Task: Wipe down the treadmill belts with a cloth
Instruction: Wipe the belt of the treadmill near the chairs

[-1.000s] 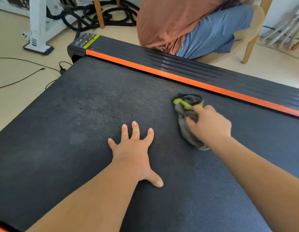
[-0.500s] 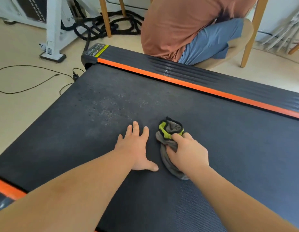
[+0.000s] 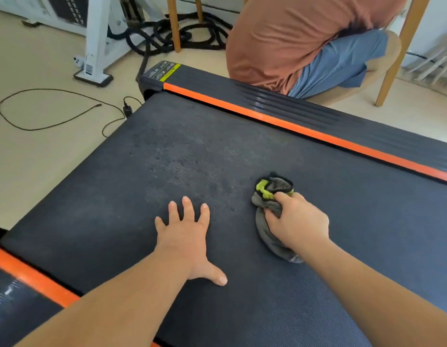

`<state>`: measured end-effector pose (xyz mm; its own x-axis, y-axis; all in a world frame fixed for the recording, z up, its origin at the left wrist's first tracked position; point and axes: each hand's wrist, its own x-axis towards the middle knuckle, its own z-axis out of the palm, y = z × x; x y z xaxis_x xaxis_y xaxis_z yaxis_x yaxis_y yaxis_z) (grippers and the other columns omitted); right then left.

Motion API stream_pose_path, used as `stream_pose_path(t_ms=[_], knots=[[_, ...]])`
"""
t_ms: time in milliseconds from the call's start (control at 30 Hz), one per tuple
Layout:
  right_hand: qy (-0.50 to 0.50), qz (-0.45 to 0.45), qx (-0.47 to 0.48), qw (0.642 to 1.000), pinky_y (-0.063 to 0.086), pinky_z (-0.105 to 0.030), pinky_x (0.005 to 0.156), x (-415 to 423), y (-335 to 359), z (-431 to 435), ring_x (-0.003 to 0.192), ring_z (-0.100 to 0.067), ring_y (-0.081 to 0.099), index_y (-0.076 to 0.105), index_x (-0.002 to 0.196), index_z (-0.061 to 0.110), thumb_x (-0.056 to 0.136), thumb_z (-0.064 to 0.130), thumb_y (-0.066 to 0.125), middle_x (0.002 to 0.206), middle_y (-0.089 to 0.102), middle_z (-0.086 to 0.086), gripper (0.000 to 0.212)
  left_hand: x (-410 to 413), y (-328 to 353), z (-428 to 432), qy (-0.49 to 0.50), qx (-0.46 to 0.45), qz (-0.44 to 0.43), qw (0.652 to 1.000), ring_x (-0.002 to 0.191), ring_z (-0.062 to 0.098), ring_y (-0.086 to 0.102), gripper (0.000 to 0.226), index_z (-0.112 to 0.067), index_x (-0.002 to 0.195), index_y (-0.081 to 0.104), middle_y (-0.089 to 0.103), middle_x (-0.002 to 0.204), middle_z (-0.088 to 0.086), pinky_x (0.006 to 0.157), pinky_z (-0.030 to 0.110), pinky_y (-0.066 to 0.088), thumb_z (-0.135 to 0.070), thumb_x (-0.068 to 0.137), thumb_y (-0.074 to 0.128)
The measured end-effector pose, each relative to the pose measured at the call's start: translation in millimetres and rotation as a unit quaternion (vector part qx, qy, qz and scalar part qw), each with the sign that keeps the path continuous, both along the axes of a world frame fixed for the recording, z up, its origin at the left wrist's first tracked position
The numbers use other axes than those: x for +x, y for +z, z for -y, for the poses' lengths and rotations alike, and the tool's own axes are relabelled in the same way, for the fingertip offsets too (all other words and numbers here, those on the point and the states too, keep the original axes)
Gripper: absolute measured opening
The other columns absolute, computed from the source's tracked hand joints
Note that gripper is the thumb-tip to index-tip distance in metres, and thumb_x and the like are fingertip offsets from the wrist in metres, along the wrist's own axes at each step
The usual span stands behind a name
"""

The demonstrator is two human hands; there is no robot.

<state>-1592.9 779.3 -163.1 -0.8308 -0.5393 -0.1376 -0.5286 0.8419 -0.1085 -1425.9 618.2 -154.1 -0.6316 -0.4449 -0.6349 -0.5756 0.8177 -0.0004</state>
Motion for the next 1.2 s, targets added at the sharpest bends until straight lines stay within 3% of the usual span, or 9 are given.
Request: stream_pose_path(t_ms=[200,267,467,600,733,867,967,1100,1200], knots=[[-0.167,0.022,-0.055,0.984,0.043,-0.039,0.069,-44,-12,47,0.087,-0.033,0.054,0.056,0.115,0.030,0.101,0.052,0.043,0.108,0.049,-0.005,0.030,7,-7,2,0.007,0.016,-0.033,0.999,0.151,0.043,-0.028,0.161,-0.032,0.158,-0.026,-0.035,0.164,0.010,0.123,0.068,0.002,-0.087,0.048,0.078],[-0.169,0.031,-0.070,0.983,0.043,-0.040,0.071,-23,-12,60,0.087,-0.033,0.051,0.056,0.111,0.026,0.102,0.051,0.044,0.111,0.051,-0.007,0.029,6,-4,1,0.003,0.018,-0.027,0.999,0.151,0.044,-0.028,0.161,-0.031,0.158,-0.026,-0.035,0.164,0.011,0.123,0.068,0.002,-0.086,0.049,0.078],[0.123,0.039,-0.056,0.990,0.049,-0.036,0.072,84,-7,39,0.100,-0.026,0.061,0.056,0.109,0.031,0.095,0.059,0.047,0.110,0.053,0.003,0.033,5,-3,0,0.001,0.018,-0.028,0.999,0.151,0.045,-0.028,0.161,-0.027,0.160,-0.024,-0.035,0.164,0.014,0.122,0.068,0.004,-0.086,0.051,0.078],[0.166,0.021,-0.012,0.986,0.044,-0.034,0.067,40,-3,34,0.100,-0.024,0.063,0.057,0.115,0.037,0.094,0.064,0.048,0.108,0.052,0.006,0.035,6,-5,1,0.006,0.019,-0.037,0.999,0.151,0.045,-0.028,0.161,-0.028,0.160,-0.024,-0.035,0.164,0.013,0.123,0.068,0.003,-0.086,0.050,0.078],[-0.010,0.006,0.005,1.000,0.045,-0.038,0.074,-36,-5,53,0.100,-0.035,0.061,0.056,0.122,0.035,0.098,0.060,0.045,0.116,0.054,-0.004,0.038,6,-6,1,0.011,0.025,-0.041,0.999,0.150,0.045,-0.029,0.162,-0.029,0.159,-0.024,-0.035,0.164,0.014,0.123,0.069,0.002,-0.085,0.049,0.080],[-0.123,-0.009,-0.046,0.991,0.044,-0.038,0.072,-20,-15,69,0.090,-0.036,0.057,0.058,0.114,0.027,0.098,0.053,0.046,0.112,0.053,-0.009,0.033,4,-5,2,0.007,0.024,-0.029,0.999,0.149,0.047,-0.030,0.162,-0.027,0.159,-0.026,-0.036,0.163,0.015,0.122,0.070,0.002,-0.084,0.051,0.080],[0.002,-0.021,-0.072,0.997,0.047,-0.038,0.072,35,-18,69,0.097,-0.035,0.062,0.058,0.108,0.028,0.094,0.055,0.050,0.112,0.057,-0.005,0.031,4,-4,1,0.006,0.022,-0.028,0.999,0.150,0.047,-0.030,0.161,-0.026,0.160,-0.023,-0.035,0.163,0.016,0.122,0.070,0.003,-0.083,0.051,0.081],[0.249,0.009,-0.118,0.961,0.050,-0.034,0.056,50,-19,36,0.080,-0.025,0.065,0.059,0.099,0.034,0.087,0.063,0.049,0.093,0.054,0.006,0.033,5,-4,1,0.013,0.028,-0.040,0.999,0.150,0.045,-0.030,0.158,-0.027,0.163,-0.015,-0.035,0.164,0.014,0.123,0.069,0.001,-0.082,0.050,0.081],[0.242,-0.059,-0.068,0.966,0.049,-0.033,0.055,-14,-18,28,0.082,-0.025,0.065,0.060,0.106,0.037,0.090,0.063,0.047,0.097,0.053,0.006,0.033,6,-5,1,0.013,0.027,-0.037,0.999,0.150,0.046,-0.030,0.161,-0.027,0.160,-0.023,-0.035,0.164,0.014,0.123,0.069,0.001,-0.082,0.050,0.081]])
